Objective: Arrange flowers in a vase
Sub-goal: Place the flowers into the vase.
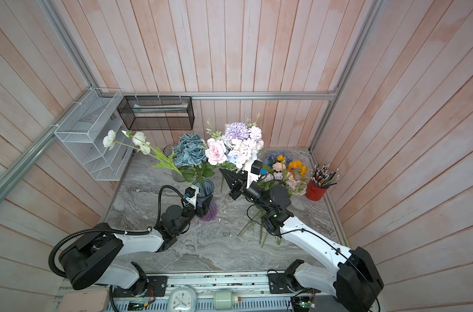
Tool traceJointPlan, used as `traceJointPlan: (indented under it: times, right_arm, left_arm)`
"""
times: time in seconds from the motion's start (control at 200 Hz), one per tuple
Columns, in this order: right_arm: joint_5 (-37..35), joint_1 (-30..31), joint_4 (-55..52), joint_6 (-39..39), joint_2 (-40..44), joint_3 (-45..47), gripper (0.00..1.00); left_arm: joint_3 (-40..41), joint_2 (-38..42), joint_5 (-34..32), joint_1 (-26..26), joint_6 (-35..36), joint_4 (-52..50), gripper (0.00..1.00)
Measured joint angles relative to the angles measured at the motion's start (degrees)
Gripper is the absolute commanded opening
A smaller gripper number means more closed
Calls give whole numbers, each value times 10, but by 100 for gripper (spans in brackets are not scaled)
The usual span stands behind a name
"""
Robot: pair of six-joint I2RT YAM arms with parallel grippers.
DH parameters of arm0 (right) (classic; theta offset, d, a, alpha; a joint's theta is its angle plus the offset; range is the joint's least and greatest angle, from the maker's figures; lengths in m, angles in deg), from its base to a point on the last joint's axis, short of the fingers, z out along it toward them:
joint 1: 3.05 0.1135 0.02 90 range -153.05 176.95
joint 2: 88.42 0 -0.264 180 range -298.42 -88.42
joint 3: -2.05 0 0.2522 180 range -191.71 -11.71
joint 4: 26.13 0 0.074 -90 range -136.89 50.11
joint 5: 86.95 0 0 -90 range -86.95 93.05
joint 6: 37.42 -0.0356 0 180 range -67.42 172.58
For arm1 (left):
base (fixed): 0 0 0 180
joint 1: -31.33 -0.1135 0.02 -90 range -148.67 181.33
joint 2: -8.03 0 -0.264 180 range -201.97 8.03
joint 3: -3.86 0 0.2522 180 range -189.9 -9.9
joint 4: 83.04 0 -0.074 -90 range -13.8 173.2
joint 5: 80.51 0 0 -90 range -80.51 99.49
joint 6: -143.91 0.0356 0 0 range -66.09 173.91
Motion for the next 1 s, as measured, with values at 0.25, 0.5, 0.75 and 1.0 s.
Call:
traceJointPlan:
  times: [0.25,0.5,0.75,1.0]
  right_arm:
    - [0,34,165,53,-68,43,0]
    - [0,40,273,71,-157,39,0]
    - [-4,40,329,70,-248,32,0]
    - [-16,40,334,66,-300,32,0]
  left_arm:
    - [0,0,0,0,0,-1,0]
    - [-1,0,-1,3,3,-2,0]
    - [-2,-3,-2,4,4,0,0]
    - [-3,-5,-3,5,4,1,0]
